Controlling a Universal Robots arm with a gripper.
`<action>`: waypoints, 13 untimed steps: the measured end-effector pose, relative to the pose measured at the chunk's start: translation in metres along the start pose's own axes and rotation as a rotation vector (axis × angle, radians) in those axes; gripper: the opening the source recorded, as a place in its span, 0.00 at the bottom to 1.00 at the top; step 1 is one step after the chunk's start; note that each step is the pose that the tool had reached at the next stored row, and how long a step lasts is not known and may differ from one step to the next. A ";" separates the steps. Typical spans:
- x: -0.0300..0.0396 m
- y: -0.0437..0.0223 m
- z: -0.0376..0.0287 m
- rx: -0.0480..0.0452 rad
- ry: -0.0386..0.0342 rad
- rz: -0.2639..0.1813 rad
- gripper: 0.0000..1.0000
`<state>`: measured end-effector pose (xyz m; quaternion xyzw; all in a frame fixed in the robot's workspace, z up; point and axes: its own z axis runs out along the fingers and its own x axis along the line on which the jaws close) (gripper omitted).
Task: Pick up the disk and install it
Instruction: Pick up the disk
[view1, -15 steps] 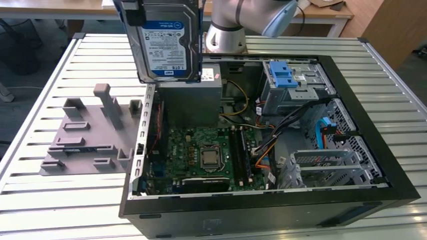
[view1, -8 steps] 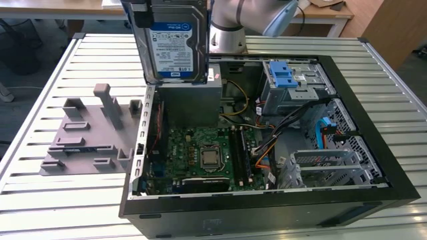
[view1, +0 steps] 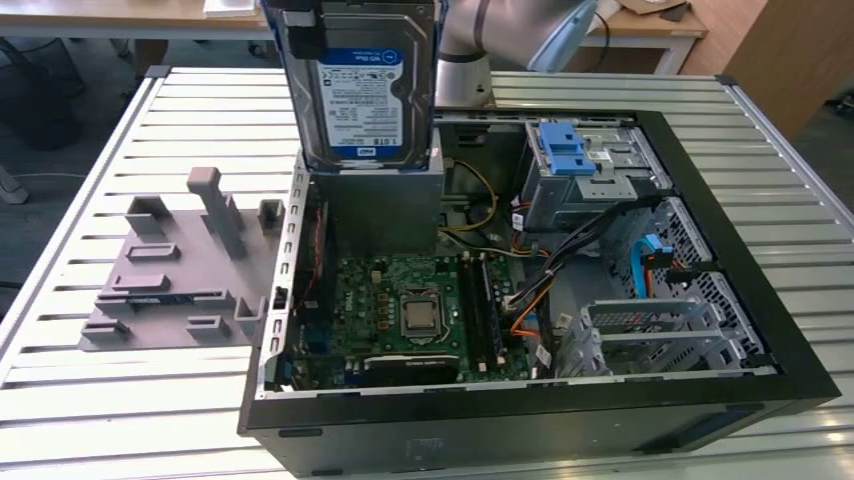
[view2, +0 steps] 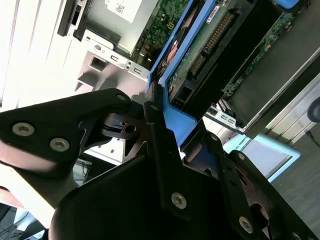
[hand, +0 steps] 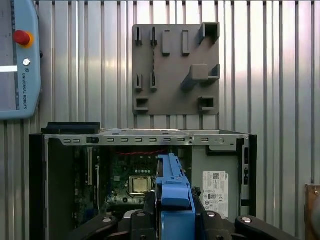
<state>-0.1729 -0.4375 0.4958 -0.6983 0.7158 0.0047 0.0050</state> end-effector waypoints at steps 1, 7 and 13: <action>0.0004 -0.0017 0.0000 0.0000 0.0000 0.000 0.37; 0.0027 -0.0129 -0.0001 -0.0001 0.0001 0.000 0.37; 0.0042 -0.0253 -0.0001 -0.0001 0.0001 0.001 0.37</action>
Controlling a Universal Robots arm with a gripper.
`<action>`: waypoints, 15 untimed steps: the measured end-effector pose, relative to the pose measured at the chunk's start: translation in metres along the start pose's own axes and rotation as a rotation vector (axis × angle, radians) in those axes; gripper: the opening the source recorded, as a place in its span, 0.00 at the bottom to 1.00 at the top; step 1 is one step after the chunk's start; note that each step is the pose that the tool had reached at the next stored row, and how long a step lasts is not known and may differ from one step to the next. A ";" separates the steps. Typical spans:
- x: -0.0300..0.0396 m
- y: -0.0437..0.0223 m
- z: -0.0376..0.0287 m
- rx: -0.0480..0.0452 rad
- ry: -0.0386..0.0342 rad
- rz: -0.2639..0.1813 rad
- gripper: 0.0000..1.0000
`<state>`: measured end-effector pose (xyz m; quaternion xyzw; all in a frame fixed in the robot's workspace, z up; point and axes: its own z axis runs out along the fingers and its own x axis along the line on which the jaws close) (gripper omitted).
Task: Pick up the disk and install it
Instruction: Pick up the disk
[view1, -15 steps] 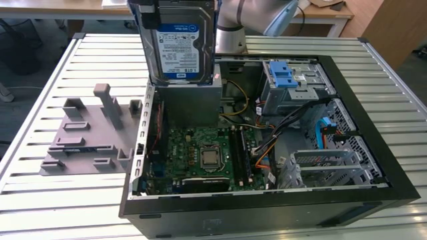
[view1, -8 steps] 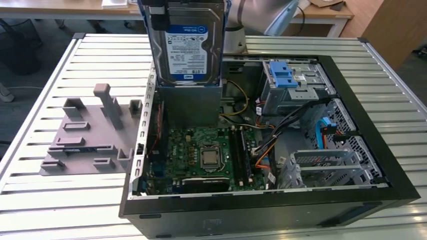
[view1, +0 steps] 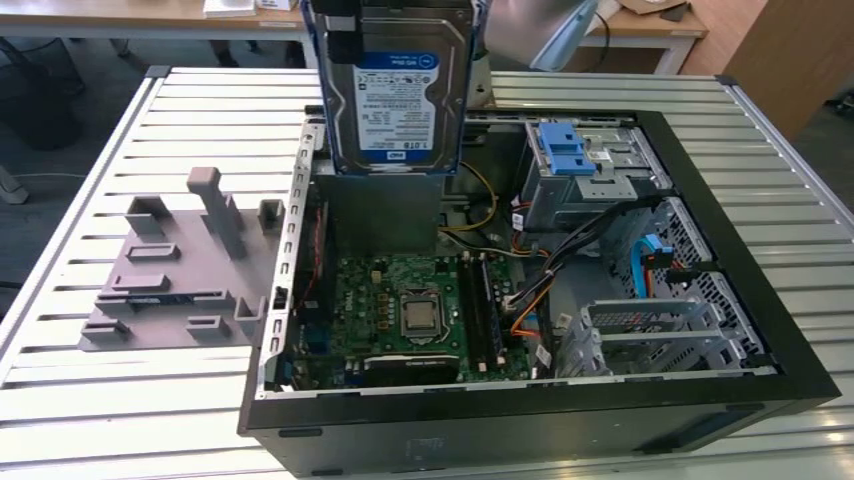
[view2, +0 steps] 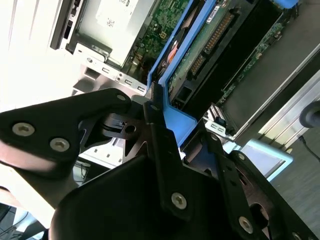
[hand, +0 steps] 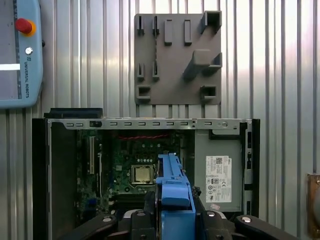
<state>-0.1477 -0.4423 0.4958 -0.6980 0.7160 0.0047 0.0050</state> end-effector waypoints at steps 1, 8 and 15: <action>0.0002 -0.0020 0.0000 0.0000 0.0000 0.000 0.37; 0.0015 -0.0115 0.0001 0.0001 0.0000 0.005 0.37; 0.0016 -0.0173 0.0002 0.0003 -0.0001 0.019 0.37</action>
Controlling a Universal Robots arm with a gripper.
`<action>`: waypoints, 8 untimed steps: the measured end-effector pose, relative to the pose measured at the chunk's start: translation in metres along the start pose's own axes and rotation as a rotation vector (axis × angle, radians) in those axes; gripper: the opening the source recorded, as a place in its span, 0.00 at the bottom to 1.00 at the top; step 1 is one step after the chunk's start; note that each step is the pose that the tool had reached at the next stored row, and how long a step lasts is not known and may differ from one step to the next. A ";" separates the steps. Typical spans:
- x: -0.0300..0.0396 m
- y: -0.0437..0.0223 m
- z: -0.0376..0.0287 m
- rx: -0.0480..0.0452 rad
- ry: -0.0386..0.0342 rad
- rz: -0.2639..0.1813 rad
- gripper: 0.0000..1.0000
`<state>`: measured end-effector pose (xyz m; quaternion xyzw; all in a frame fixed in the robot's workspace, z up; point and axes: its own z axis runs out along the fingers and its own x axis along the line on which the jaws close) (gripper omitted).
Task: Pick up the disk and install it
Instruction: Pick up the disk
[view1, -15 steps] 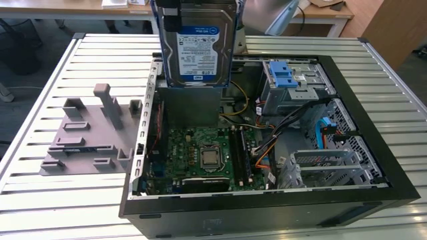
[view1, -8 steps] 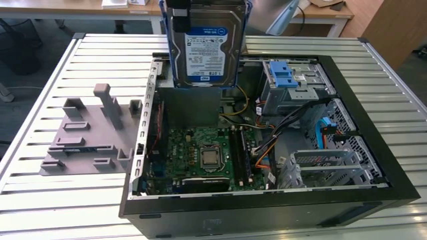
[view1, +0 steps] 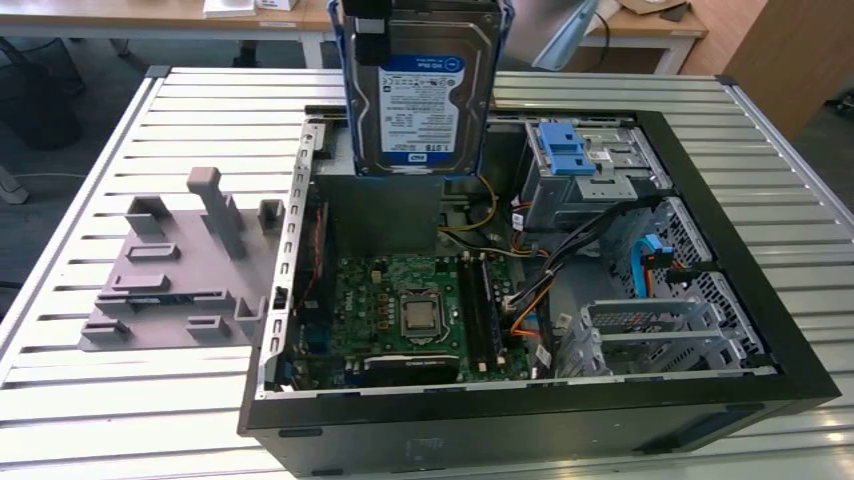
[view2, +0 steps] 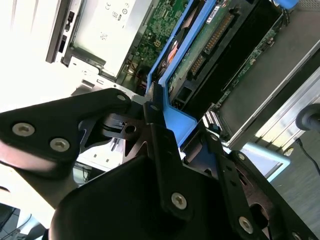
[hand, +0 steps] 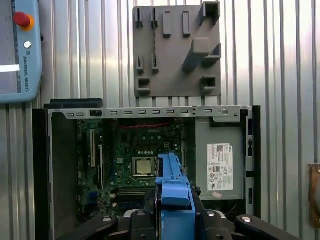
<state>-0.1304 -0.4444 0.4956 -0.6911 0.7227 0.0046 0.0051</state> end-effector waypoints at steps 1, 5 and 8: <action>-0.0001 -0.0014 0.0000 0.0000 0.0000 0.001 0.37; -0.0004 -0.0080 0.0000 0.0000 0.0002 0.005 0.37; -0.0006 -0.0128 0.0000 0.0000 0.0000 0.008 0.37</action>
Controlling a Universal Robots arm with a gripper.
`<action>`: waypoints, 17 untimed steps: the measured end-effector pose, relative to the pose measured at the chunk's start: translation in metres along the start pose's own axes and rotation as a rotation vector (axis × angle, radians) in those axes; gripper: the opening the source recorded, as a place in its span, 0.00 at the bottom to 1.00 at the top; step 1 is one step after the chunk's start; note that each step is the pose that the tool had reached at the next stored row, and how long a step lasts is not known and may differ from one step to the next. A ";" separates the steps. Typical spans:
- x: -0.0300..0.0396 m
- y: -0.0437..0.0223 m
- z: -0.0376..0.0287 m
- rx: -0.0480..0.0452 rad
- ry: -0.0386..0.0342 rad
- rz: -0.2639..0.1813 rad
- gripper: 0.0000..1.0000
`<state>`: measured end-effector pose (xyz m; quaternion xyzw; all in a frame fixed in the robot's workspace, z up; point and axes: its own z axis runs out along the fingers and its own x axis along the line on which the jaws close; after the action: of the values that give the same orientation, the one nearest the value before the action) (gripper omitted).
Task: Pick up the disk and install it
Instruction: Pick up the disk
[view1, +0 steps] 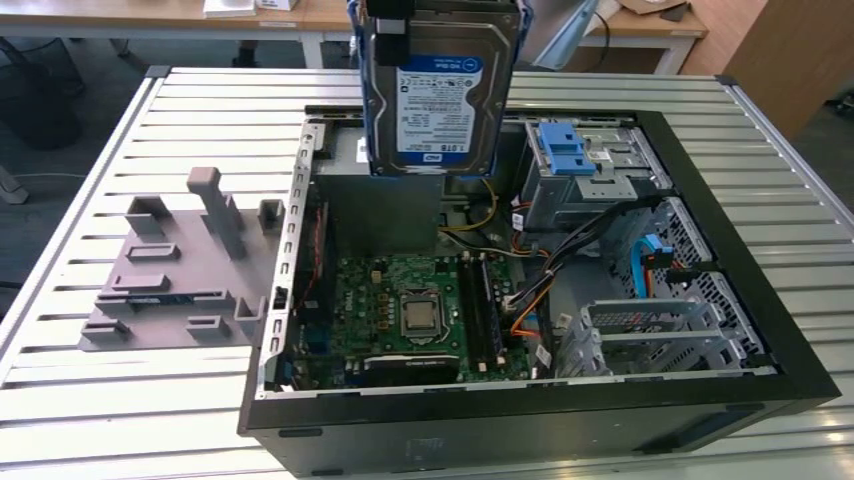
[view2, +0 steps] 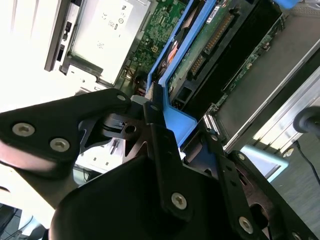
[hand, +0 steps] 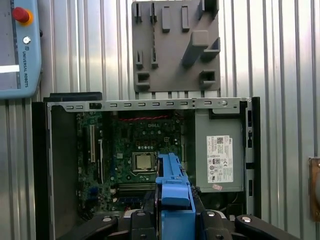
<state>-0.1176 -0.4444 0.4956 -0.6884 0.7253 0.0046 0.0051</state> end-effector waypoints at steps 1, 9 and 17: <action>-0.0001 -0.0015 0.0000 0.0001 -0.0001 0.001 0.37; -0.0008 -0.0168 0.0001 0.0001 -0.0001 0.006 0.37; -0.0011 -0.0219 0.0000 0.0001 0.0001 0.009 0.37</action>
<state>-0.0957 -0.4444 0.4956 -0.6851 0.7284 0.0046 0.0051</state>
